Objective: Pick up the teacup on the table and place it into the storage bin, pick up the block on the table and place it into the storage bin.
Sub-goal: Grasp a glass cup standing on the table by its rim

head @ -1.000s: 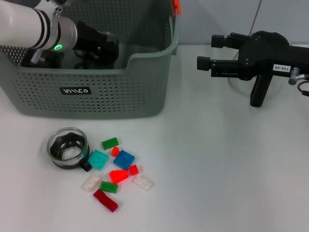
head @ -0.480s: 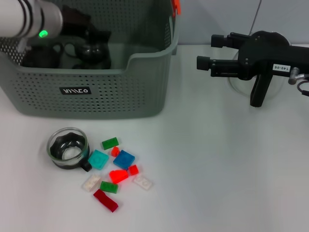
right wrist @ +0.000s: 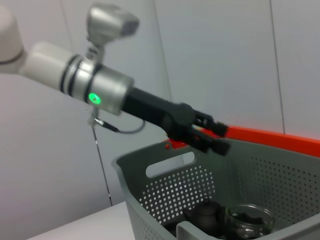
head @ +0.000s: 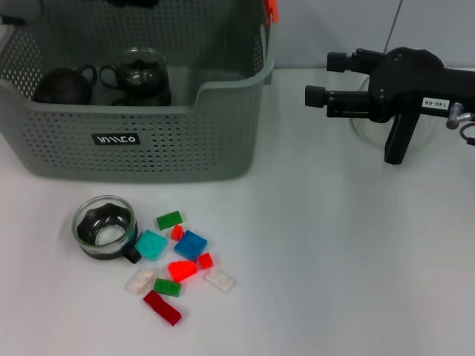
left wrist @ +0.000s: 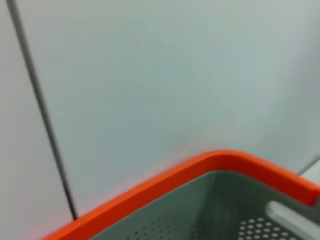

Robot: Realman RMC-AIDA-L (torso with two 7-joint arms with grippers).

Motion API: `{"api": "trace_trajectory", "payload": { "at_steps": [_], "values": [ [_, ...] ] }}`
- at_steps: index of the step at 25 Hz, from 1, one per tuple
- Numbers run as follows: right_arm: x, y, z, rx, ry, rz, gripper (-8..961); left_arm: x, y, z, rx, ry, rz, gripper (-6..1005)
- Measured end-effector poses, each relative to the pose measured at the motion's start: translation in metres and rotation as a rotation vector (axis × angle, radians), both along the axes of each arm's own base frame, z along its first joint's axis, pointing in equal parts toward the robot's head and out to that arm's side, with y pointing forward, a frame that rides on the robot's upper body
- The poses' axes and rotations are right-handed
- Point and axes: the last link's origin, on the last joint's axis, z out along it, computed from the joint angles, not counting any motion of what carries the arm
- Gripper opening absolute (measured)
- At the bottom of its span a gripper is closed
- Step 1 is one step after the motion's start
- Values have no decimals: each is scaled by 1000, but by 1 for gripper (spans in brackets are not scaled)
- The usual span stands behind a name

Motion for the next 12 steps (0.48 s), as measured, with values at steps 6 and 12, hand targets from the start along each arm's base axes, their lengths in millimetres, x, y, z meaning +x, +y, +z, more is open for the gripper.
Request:
{"api": "trace_trajectory", "payload": {
  "at_steps": [6, 12],
  "values": [
    [1, 1, 2, 6, 0, -5, 917, 16, -41, 26, -135, -23, -111, 811],
    [2, 2, 2, 11, 2, -16, 916, 11, -99, 27, -338, 34, -303, 810]
  ]
}}
